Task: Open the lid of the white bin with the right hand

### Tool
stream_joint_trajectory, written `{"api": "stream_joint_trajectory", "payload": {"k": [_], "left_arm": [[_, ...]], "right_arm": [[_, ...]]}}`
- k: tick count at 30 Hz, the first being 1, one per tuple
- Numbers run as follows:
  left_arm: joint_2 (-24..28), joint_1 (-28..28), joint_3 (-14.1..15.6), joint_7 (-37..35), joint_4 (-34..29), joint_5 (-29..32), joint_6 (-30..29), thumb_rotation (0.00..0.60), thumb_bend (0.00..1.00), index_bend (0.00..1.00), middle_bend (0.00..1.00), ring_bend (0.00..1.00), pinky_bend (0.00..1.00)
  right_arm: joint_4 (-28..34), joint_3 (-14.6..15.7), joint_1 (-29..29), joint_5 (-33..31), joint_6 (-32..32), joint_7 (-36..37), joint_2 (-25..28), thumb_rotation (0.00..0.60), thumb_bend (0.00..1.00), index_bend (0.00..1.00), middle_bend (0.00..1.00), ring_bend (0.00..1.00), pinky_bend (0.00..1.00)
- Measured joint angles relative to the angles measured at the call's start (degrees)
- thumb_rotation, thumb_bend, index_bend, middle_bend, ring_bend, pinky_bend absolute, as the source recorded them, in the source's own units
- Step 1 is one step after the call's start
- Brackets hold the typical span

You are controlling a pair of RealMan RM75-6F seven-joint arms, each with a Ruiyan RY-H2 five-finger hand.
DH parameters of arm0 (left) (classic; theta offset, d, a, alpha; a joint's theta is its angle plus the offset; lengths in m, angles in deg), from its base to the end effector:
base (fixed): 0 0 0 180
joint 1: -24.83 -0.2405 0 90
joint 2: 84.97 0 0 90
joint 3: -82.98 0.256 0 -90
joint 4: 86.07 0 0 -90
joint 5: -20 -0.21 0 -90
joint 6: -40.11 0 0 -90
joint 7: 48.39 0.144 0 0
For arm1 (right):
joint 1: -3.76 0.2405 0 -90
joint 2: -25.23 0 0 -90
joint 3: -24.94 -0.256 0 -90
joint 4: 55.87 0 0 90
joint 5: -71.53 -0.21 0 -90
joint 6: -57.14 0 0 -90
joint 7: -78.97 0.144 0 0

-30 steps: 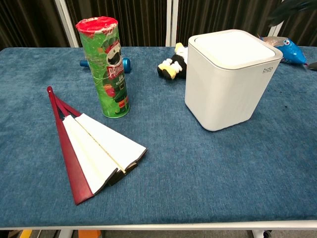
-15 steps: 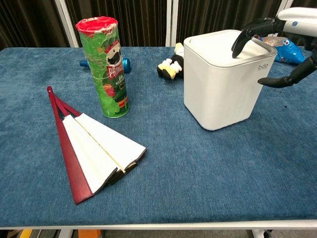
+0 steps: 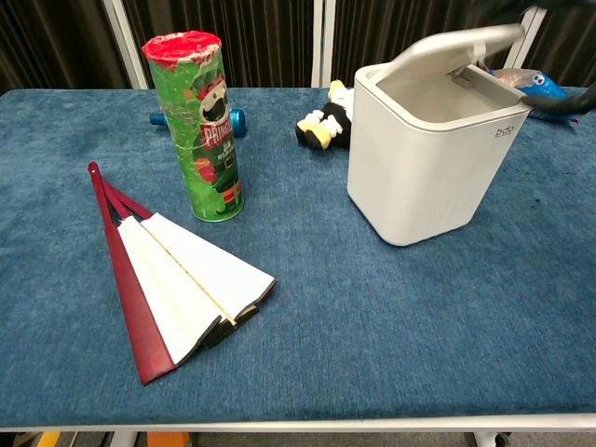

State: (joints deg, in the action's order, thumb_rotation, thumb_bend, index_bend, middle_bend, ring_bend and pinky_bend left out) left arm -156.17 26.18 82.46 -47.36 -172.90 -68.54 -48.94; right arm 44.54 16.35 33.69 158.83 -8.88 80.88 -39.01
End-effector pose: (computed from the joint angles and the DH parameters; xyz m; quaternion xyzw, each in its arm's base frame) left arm -0.3213 0.1535 0.1287 -0.5881 -0.3908 -0.3899 0.5910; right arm -0.1735 -0.2955 0.1148 0.7128 -0.3446 0.4715 0.3884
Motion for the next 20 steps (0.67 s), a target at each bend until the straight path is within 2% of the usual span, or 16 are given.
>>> {"api": "stream_joint_trajectory", "payload": {"k": [4, 9, 20], "left_arm": [[0.18, 0.07, -0.01, 0.00, 0.03, 0.14, 0.27, 0.600, 0.00, 0.19, 0.13, 0.02, 0.09], [0.33, -0.11, 0.04, 0.19, -0.32, 0.40, 0.26, 0.600, 0.00, 0.19, 0.13, 0.02, 0.09], [0.56, -0.02, -0.07, 1.47, -1.60, -0.31, -0.29, 0.600, 0.00, 0.19, 0.13, 0.02, 0.09]], "right_arm": [[0.14, -0.39, -2.79, -0.77, -3.72, 1.37, 2.01, 0.600, 0.27, 0.00, 0.04, 0.00, 0.00], [-0.38, 1.18, -6.88, -0.86, -7.73, 2.31, 3.56, 0.600, 0.27, 0.00, 0.04, 0.00, 0.00], [-4.21, 8.92, -18.87, 2.02, -18.13, 5.03, 3.06, 0.600, 0.27, 0.00, 0.04, 0.00, 0.00]]}}
